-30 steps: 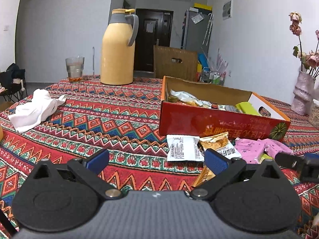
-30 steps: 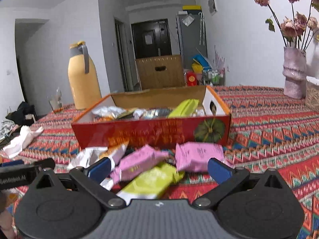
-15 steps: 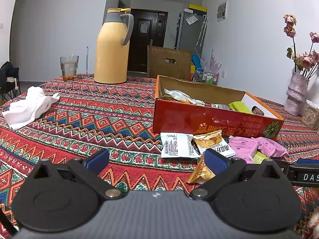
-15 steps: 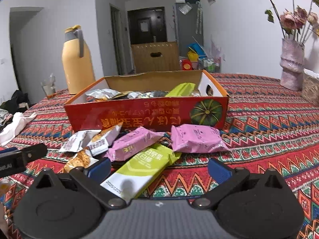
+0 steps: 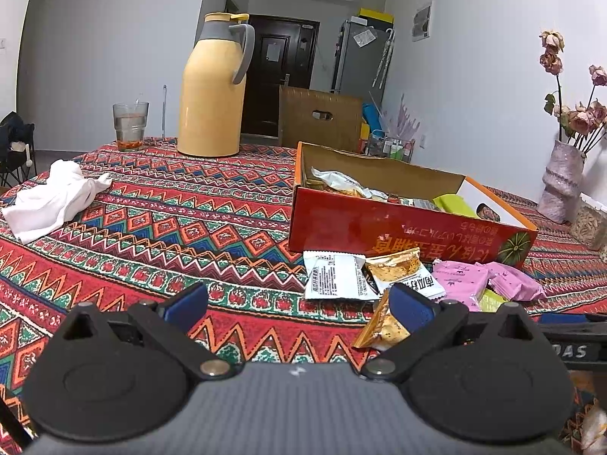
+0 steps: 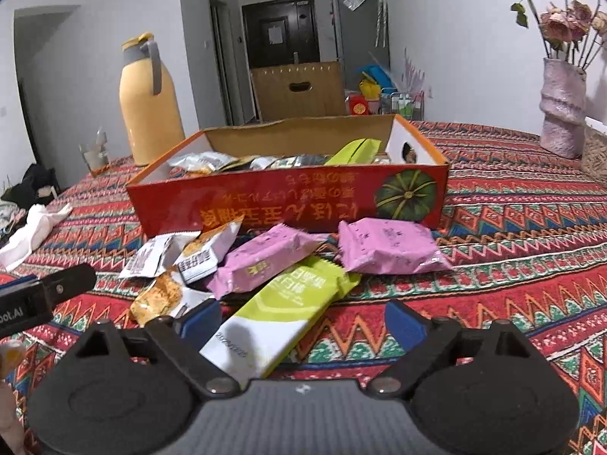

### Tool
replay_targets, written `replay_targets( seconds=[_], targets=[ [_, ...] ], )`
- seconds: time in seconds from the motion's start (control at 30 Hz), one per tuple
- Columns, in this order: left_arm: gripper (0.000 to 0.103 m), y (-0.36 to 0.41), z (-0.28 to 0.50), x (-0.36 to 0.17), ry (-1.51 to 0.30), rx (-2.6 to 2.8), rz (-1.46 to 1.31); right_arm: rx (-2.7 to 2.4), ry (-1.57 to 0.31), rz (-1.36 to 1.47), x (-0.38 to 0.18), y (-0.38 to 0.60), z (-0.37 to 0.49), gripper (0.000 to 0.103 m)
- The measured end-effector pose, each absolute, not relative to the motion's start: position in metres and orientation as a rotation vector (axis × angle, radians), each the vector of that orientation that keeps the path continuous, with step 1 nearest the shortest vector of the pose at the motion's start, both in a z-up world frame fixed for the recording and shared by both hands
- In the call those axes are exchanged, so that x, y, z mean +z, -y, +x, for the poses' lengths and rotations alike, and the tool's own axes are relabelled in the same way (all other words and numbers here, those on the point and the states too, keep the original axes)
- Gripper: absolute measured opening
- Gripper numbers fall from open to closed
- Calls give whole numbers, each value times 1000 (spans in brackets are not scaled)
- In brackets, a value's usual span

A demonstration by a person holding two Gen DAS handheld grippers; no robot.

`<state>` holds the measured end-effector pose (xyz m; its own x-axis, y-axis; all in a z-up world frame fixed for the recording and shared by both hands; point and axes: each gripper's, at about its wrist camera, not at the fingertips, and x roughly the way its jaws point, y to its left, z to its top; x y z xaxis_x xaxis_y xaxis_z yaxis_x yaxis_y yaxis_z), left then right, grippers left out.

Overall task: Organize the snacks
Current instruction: 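Move both open tools back to the snack pile on the tablecloth, then grasp the lime-green and white bar packet with the right tool, then grasp a white oat cracker packet with the left tool while the right holds its bar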

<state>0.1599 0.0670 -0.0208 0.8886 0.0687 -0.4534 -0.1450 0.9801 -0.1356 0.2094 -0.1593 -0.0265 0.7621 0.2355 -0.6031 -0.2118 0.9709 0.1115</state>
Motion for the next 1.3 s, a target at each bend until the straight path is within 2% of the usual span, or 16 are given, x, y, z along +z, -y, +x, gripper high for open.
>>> replay_targets(
  seconds=[0.1,0.17,0.43,0.47,0.53,0.57,0.6,0.63,0.77,1.3],
  targets=[
    [103,-68,160,-21,-466,113,-171,247,-681,19,-29,150,214,87],
    [103,-68,160,-21,-468,113,-176,251,-705,-2,-32,145,217,80],
    [103,-69,159,-21,-469,111,-182,237,-729,-6,-38,154,212,67],
    [103,-69,160,-21,-469,112,-182,226,-728,-21,-39,155,210,61],
    [103,-68,159,-22,-470,113,-182,212,-707,-58,-41,157,205,57],
    [103,-68,159,-22,-470,114,-182,216,-704,-58,-41,159,203,51],
    [103,-68,159,-22,-471,115,-182,222,-698,-58,-40,160,201,40],
    [103,-68,159,-22,-472,117,-182,230,-692,-59,-40,161,199,38],
    [103,-68,160,-23,-477,121,-182,231,-672,-53,-39,165,193,34],
    [103,-53,163,-17,-508,114,-96,241,-525,41,-9,206,165,34]
  ],
)
